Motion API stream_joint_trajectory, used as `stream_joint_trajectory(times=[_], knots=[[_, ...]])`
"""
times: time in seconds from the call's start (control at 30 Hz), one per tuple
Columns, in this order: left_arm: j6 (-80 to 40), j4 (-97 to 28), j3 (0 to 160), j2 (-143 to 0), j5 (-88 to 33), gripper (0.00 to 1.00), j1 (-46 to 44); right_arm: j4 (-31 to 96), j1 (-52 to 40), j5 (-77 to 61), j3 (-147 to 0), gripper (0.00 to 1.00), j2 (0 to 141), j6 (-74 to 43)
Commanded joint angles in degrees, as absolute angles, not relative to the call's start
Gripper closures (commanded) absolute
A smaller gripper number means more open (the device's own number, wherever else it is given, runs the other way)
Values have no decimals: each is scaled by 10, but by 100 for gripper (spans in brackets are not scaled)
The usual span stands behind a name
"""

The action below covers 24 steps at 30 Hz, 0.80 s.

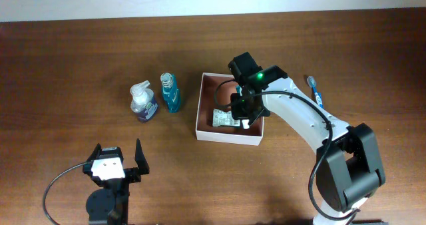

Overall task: Pack container
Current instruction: 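Carry the toothpaste tube left and lower it into the box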

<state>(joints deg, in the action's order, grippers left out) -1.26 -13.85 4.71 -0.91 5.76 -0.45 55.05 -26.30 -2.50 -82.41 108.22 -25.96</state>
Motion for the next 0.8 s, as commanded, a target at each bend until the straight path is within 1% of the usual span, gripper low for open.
stream_joint_trajectory(times=[0.0,0.43,0.5,0.53,0.63,0.77], knots=[[-4,-135,42,-6,47,1,-1,548,-262,25,-824,91,1085,-275],[-4,-135,42,-6,47,1,-1,548,-261,63,-824,90,1085,-275],[-4,-135,42,-6,47,1,-1,548,-261,63,-824,77,1085,-275],[-4,-135,42,-6,47,1,-1,547,-261,63,-824,75,1085,-274],[-4,-135,42,-6,47,1,-1,551,-261,63,-830,76,1079,-246],[-4,-135,42,-6,47,1,-1,568,-261,69,-849,76,1053,-242]])
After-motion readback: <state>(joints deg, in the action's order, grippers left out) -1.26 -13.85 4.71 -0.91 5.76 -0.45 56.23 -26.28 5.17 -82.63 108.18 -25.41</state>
